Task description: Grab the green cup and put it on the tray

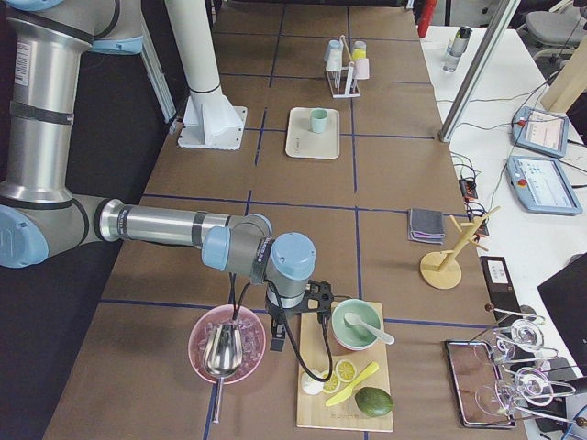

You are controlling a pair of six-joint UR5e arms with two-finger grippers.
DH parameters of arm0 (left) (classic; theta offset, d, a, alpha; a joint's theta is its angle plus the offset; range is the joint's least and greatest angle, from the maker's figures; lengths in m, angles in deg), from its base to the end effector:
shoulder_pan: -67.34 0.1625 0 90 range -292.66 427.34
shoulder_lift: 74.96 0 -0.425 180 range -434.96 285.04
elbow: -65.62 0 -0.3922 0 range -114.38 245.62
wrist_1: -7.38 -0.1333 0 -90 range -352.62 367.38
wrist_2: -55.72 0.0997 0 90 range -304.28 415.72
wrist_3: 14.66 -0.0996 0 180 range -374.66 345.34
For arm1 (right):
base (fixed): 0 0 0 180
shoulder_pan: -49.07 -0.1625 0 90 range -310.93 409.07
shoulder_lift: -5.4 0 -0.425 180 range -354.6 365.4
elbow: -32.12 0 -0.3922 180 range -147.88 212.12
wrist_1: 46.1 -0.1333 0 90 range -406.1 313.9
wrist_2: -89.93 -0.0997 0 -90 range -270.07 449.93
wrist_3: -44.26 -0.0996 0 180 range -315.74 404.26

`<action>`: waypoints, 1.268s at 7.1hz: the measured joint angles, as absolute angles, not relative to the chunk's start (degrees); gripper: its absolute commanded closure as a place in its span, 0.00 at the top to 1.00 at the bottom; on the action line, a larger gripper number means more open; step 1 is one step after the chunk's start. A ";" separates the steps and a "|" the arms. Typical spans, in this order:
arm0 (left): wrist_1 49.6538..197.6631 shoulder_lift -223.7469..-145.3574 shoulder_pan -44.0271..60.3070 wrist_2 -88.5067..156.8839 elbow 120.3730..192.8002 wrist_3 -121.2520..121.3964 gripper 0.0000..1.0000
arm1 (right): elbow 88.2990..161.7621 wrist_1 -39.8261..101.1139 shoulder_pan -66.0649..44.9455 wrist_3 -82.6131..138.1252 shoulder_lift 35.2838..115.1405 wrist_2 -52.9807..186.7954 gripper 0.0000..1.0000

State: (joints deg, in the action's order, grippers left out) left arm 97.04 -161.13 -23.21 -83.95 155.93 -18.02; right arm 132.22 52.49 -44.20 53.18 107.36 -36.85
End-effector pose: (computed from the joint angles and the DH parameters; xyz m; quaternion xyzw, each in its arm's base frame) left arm -0.0618 -0.4576 0.6817 -0.0162 0.4206 0.0081 0.9071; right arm 0.0956 -0.3827 0.6875 -0.0526 -0.3216 -0.0179 0.9453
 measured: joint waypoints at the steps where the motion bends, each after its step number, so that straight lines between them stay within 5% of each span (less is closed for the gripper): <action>1: 96.90 -161.09 -24.50 -83.94 157.90 -18.05 1.00 | 132.64 52.49 -44.18 53.15 106.85 -36.90 1.00; 9: 96.81 -159.67 -27.89 -83.68 163.17 -18.09 1.00 | 135.68 52.51 -44.25 53.31 106.64 -37.14 1.00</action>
